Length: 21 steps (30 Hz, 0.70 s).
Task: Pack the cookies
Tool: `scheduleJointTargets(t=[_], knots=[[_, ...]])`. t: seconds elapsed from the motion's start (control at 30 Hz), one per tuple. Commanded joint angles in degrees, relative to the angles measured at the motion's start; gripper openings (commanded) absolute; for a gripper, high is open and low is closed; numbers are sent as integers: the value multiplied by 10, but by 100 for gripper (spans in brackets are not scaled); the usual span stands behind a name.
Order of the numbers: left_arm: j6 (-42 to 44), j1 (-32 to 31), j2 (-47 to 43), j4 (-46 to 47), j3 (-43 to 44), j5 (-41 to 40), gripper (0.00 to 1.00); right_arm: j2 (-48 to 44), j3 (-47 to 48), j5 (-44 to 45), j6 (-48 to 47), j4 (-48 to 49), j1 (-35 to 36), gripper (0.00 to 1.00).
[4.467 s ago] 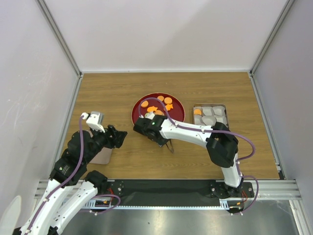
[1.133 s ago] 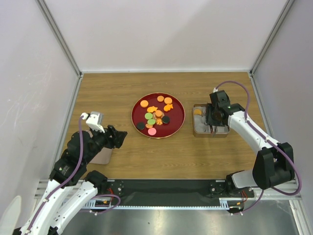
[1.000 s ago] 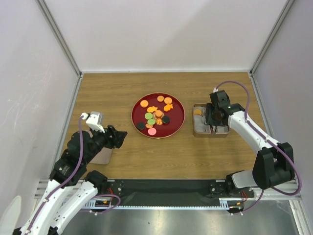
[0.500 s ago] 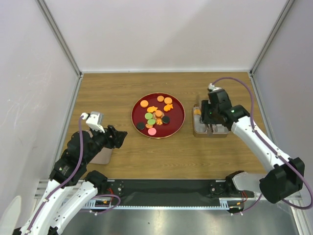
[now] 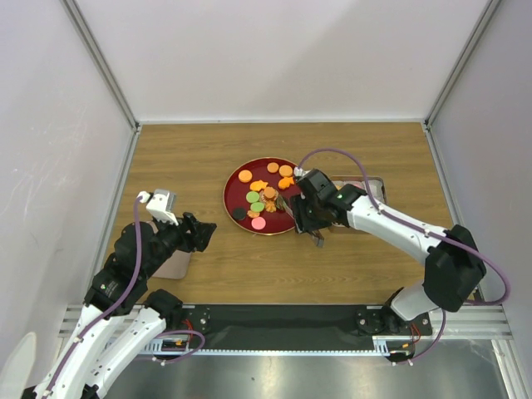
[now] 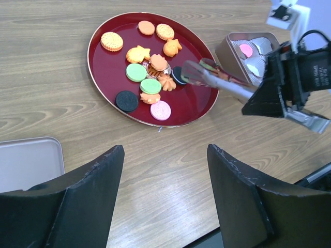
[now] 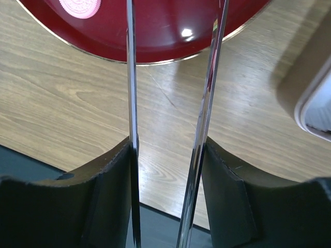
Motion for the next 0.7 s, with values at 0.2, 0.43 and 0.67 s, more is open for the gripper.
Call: scheduleJointTargets(t=[0.2, 0.43, 0.67], knots=[[13, -3, 3, 20, 3, -7, 72, 31, 28, -10, 8, 45, 8, 55], [12, -3, 1, 20, 3, -7, 72, 63, 45, -7, 7, 47, 7, 54], [12, -3, -1, 19, 3, -7, 72, 77, 49, -12, 8, 51, -1, 50]])
